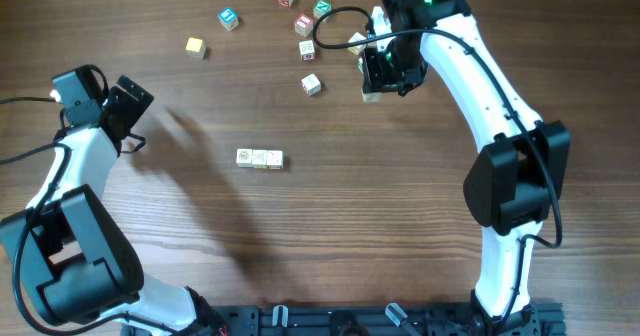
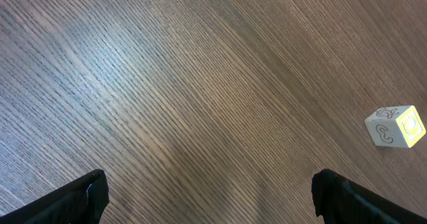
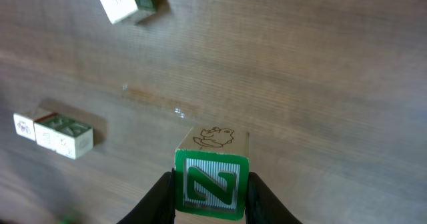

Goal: Form a horizontal line
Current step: 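Grasp the green-lettered Z block with the right gripper, then carry the Z block to the right end of the row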

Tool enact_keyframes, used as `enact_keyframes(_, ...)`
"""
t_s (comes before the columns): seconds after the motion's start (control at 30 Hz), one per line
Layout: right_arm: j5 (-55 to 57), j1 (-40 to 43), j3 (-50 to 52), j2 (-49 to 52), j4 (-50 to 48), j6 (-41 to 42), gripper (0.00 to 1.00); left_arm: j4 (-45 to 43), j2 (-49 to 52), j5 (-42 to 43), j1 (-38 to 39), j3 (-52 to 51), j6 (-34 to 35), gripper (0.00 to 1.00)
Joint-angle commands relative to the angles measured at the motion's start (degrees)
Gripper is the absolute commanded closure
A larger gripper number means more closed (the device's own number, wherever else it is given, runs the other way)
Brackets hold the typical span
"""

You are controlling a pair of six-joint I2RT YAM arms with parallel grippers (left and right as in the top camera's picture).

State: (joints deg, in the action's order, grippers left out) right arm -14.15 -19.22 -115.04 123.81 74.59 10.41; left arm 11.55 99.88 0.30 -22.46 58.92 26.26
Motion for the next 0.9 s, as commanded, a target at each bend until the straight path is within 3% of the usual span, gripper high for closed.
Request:
enact_keyframes(0.0, -2.23, -2.1, 0.42, -0.02, 3.06, 4.17, 0.81, -0.15, 0.42, -0.37, -0.22, 0.5, -0.09, 0.0)
enact_keyframes(0.27, -0.57, -12.02, 0.42, 0.0, 5.42, 10.97, 0.8, -0.15, 0.42, -0.37, -0.22, 0.5, -0.09, 0.0)
enact_keyframes(0.57, 3.91, -22.12, 1.22, 0.09, 5.18, 19.91, 0.87, -0.15, 0.42, -0.37, -0.22, 0.5, -0.09, 0.0)
enact_keyframes(0.87, 4.02, -24.33, 18.27, 0.09, -12.83, 32.11, 0.89, -0.15, 0.42, -0.37, -0.22, 0.5, -0.09, 0.0)
